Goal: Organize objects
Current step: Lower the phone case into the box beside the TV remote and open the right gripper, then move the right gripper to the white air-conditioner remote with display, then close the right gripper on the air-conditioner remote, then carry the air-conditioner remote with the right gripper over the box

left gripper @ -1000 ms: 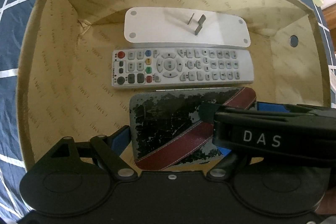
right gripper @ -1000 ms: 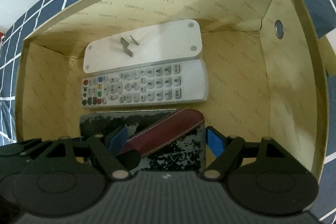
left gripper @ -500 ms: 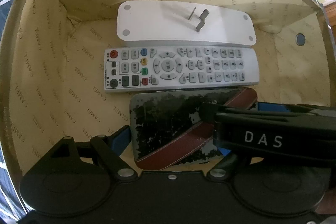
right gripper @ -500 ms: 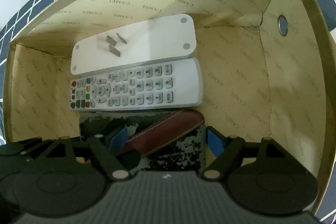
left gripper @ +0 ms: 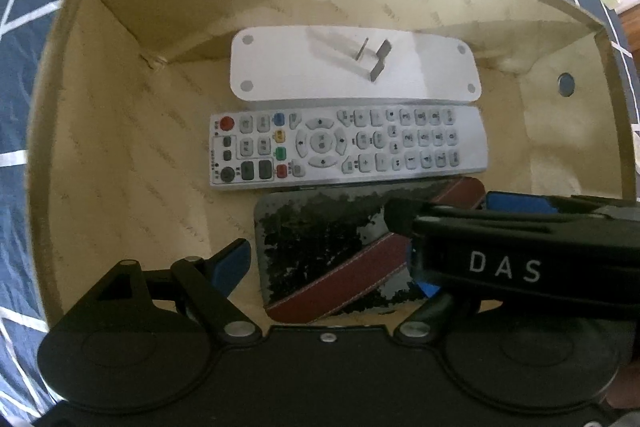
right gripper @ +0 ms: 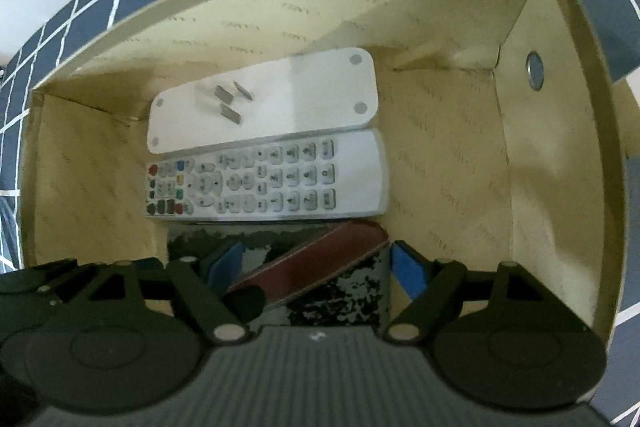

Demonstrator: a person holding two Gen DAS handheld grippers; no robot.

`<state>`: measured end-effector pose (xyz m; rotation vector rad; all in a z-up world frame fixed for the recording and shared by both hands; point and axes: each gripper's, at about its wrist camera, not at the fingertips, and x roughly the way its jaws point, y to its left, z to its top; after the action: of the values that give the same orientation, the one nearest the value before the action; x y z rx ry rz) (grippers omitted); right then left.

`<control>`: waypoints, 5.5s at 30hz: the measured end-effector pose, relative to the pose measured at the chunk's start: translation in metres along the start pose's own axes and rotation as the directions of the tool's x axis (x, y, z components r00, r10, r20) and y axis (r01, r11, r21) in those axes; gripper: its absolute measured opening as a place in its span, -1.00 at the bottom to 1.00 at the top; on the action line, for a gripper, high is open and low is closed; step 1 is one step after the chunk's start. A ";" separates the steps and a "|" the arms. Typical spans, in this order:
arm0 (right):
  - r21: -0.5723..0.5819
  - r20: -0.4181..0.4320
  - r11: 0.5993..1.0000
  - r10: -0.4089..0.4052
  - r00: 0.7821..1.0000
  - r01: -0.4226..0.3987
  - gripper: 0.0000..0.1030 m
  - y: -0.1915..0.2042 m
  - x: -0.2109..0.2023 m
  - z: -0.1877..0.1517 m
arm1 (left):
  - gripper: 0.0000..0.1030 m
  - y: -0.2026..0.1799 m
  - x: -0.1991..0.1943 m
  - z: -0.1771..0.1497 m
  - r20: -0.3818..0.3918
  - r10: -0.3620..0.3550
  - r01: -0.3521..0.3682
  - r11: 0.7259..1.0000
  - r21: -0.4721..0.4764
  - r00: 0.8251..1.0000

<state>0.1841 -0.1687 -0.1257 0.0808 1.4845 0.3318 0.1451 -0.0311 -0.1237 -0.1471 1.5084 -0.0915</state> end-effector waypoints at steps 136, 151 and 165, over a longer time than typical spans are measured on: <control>0.275 0.113 0.961 0.009 0.994 -0.040 0.29 -0.482 -0.096 0.032 | 0.58 -0.462 0.114 0.086 -0.008 -0.078 0.078 0.973 0.219 0.997; 0.218 0.158 0.974 0.029 0.987 -0.064 0.28 -0.458 -0.121 0.027 | 0.47 -0.460 0.082 0.079 0.059 -0.035 0.022 0.980 0.198 0.998; 0.107 0.224 0.989 0.076 0.972 -0.102 0.28 -0.386 -0.173 -0.006 | 0.47 -0.420 0.007 0.030 0.163 0.007 -0.029 0.991 0.131 0.987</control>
<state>0.2343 -0.5831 -0.0583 0.2711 1.2822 0.2971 0.1886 -0.4455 -0.0646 -0.0330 1.3359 -0.1618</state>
